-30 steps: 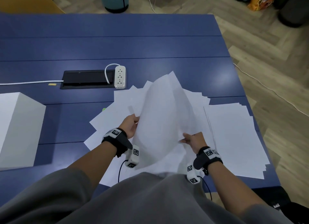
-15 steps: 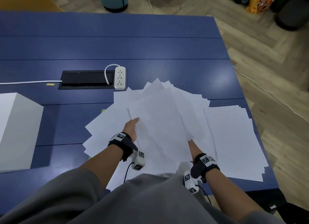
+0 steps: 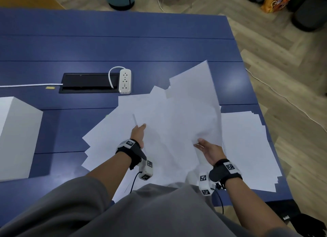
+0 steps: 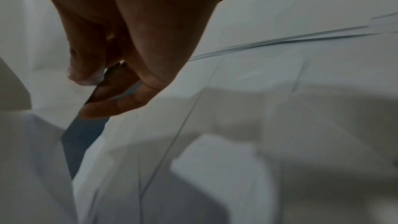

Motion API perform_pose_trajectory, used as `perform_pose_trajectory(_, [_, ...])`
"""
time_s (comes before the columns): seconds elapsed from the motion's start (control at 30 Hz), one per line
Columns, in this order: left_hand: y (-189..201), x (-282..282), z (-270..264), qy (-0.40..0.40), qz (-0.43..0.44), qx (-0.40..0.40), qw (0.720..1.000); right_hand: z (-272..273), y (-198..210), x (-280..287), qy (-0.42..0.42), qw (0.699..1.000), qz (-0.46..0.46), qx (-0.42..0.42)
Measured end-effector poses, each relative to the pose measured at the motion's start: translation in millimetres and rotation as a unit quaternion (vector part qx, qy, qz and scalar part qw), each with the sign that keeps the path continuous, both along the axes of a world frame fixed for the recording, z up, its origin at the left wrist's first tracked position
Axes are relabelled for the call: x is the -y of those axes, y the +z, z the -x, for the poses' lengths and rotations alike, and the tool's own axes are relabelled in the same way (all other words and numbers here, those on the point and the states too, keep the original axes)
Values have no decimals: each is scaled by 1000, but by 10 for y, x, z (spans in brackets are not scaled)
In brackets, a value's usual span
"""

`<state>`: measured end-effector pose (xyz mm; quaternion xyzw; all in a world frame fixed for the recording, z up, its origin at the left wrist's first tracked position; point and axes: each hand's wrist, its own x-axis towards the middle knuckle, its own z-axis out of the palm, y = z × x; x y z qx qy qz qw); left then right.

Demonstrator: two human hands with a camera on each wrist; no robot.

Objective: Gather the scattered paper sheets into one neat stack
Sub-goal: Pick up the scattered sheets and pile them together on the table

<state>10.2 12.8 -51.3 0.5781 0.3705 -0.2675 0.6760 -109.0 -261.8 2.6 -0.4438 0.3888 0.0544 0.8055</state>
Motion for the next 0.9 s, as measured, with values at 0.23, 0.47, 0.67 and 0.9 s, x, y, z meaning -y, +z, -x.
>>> perform_pose_trajectory(0.23, [627, 146, 35, -23, 106, 47, 993, -80, 81, 81, 47, 997, -28, 51])
perform_pose_trajectory(0.47, [32, 97, -135, -99, 44, 141, 984, 179, -187, -34, 195, 980, 49, -6])
perform_pose_trajectory(0.67, [-187, 3, -253, -52, -9, 98, 994, 142, -52, -324, 225, 974, -17, 29])
perform_pose_trajectory(0.9, [510, 114, -150, -6, -49, 114, 992, 201, -92, -235, 460, 872, 162, -38])
